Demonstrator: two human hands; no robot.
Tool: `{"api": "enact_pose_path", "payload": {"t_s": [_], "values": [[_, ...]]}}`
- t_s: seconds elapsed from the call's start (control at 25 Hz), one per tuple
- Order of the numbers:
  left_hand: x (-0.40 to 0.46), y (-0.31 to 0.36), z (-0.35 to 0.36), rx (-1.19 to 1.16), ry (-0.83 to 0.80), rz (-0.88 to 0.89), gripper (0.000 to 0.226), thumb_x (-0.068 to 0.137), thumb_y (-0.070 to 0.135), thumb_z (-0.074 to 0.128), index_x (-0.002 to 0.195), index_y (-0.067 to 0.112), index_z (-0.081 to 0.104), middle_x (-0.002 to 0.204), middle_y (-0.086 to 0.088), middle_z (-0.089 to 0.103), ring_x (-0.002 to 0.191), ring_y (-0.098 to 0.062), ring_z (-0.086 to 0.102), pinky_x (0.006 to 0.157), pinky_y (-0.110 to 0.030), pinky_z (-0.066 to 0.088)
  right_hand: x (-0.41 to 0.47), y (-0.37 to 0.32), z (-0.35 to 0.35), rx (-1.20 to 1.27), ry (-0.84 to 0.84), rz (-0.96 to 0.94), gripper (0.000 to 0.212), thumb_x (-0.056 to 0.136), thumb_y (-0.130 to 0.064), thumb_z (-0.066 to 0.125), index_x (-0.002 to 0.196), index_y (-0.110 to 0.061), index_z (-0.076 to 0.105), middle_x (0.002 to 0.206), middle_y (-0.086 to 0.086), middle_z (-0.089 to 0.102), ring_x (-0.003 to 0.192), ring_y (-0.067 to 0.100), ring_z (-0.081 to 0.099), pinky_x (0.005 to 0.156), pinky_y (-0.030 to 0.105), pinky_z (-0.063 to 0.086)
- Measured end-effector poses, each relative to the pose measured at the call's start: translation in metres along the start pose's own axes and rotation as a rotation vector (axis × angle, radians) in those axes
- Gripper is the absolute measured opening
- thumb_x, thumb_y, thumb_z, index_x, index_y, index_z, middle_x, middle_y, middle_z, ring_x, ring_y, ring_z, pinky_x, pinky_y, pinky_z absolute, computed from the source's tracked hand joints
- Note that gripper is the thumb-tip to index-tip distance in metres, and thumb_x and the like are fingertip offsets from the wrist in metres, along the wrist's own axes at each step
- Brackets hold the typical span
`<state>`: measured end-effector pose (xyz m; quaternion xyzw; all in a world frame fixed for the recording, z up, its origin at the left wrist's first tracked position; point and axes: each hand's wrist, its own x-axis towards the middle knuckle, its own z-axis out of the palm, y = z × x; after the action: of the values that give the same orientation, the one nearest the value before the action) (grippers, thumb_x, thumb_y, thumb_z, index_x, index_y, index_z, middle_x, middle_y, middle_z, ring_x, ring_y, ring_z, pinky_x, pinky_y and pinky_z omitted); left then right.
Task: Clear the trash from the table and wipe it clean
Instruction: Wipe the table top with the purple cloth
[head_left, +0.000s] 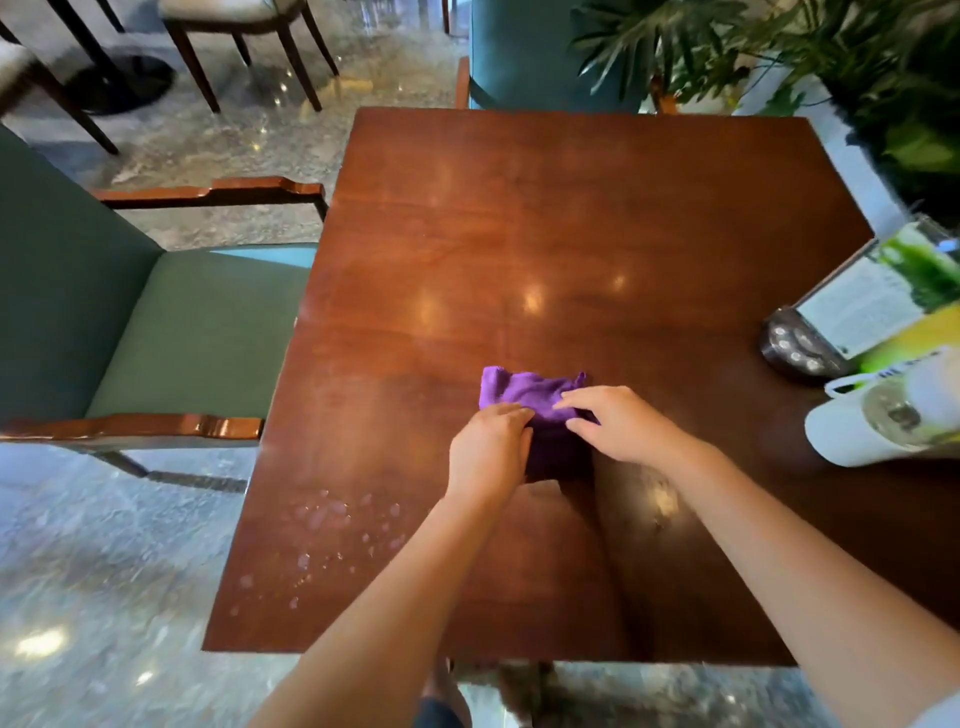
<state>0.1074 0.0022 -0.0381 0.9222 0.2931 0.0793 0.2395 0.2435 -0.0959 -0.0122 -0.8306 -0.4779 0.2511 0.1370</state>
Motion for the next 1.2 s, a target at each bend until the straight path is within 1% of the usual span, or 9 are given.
{"api": "enact_pose_path", "payload": {"t_s": [0.16, 0.32, 0.48, 0.56, 0.68, 0.76, 0.88, 1.12, 1.2], "values": [[-0.058, 0.016, 0.018, -0.041, 0.003, -0.004, 0.013, 0.083, 0.011, 0.061, 0.091, 0.015, 0.071, 0.096, 0.001, 0.071, 0.088, -0.023, 0.065, 0.059, -0.026, 0.044, -0.053, 0.007, 0.022, 0.02, -0.089, 0.008, 0.029, 0.091, -0.009, 0.051, 0.118, -0.01, 0.062, 0.129, 0.008, 0.059, 0.122, 0.022, 0.049, 0.101, 0.022, 0.029], [-0.106, 0.0, 0.018, 0.037, 0.068, 0.081, 0.021, 0.062, 0.009, 0.084, 0.077, 0.017, 0.073, 0.081, 0.004, 0.072, 0.073, -0.016, 0.069, 0.051, -0.02, 0.049, -0.087, -0.007, 0.062, 0.129, -0.091, -0.018, 0.031, 0.092, -0.006, 0.047, 0.121, -0.009, 0.059, 0.137, 0.009, 0.051, 0.128, 0.02, 0.044, 0.104, 0.017, 0.021], [-0.134, -0.02, 0.017, 0.09, 0.105, 0.117, 0.026, 0.059, 0.008, 0.087, 0.081, 0.014, 0.075, 0.087, 0.0, 0.075, 0.082, -0.016, 0.071, 0.06, -0.021, 0.054, -0.106, -0.03, 0.094, 0.098, -0.014, 0.021, 0.033, 0.091, -0.014, 0.047, 0.122, -0.015, 0.059, 0.141, 0.003, 0.047, 0.131, 0.015, 0.04, 0.106, 0.023, 0.027], [-0.139, -0.028, 0.021, 0.167, 0.114, 0.15, 0.016, 0.071, 0.015, 0.076, 0.087, 0.011, 0.075, 0.094, -0.003, 0.074, 0.092, -0.018, 0.07, 0.069, -0.027, 0.057, -0.111, -0.039, 0.102, -0.081, 0.114, 0.06, 0.03, 0.089, -0.023, 0.049, 0.112, -0.018, 0.066, 0.133, 0.004, 0.056, 0.127, 0.02, 0.046, 0.104, 0.033, 0.036], [-0.138, -0.031, 0.031, 0.341, -0.057, 0.088, 0.05, 0.086, 0.038, 0.041, 0.12, 0.009, 0.063, 0.127, -0.011, 0.061, 0.122, -0.024, 0.054, 0.1, -0.047, 0.044, -0.105, -0.049, 0.107, -0.177, 0.281, 0.091, 0.039, 0.084, -0.031, 0.044, 0.113, -0.014, 0.065, 0.133, 0.015, 0.055, 0.128, 0.031, 0.045, 0.101, 0.051, 0.038], [-0.137, -0.035, 0.037, 0.416, -0.121, 0.061, 0.066, 0.088, 0.049, 0.032, 0.139, 0.009, 0.044, 0.144, -0.014, 0.043, 0.136, -0.026, 0.036, 0.109, -0.055, 0.023, -0.097, -0.054, 0.115, -0.215, 0.246, 0.049, 0.049, 0.088, -0.033, 0.032, 0.127, -0.013, 0.055, 0.14, 0.014, 0.047, 0.133, 0.032, 0.038, 0.104, 0.053, 0.033], [-0.138, -0.045, 0.041, 0.458, -0.177, 0.101, 0.073, 0.088, 0.057, 0.028, 0.147, 0.012, 0.028, 0.153, -0.013, 0.024, 0.143, -0.023, 0.014, 0.111, -0.052, 0.005, -0.089, -0.051, 0.131, -0.239, 0.152, 0.066, 0.054, 0.09, -0.038, 0.024, 0.136, -0.017, 0.044, 0.145, 0.01, 0.042, 0.135, 0.028, 0.035, 0.106, 0.052, 0.028], [-0.133, -0.049, 0.04, 0.431, -0.223, 0.119, 0.075, 0.09, 0.061, 0.029, 0.149, 0.017, 0.018, 0.155, -0.014, 0.018, 0.144, -0.026, 0.013, 0.113, -0.051, 0.01, -0.088, -0.044, 0.138, -0.329, 0.105, 0.08, 0.054, 0.09, -0.041, 0.024, 0.14, -0.023, 0.036, 0.148, 0.007, 0.037, 0.138, 0.025, 0.03, 0.106, 0.055, 0.02], [-0.132, -0.052, 0.037, 0.41, -0.259, 0.136, 0.076, 0.088, 0.061, 0.031, 0.148, 0.016, 0.022, 0.154, -0.015, 0.021, 0.143, -0.027, 0.018, 0.114, -0.053, 0.018, -0.085, -0.05, 0.138, -0.32, 0.141, 0.104, 0.048, 0.09, -0.036, 0.04, 0.137, -0.023, 0.042, 0.146, 0.007, 0.041, 0.136, 0.025, 0.034, 0.105, 0.06, 0.018]]}}
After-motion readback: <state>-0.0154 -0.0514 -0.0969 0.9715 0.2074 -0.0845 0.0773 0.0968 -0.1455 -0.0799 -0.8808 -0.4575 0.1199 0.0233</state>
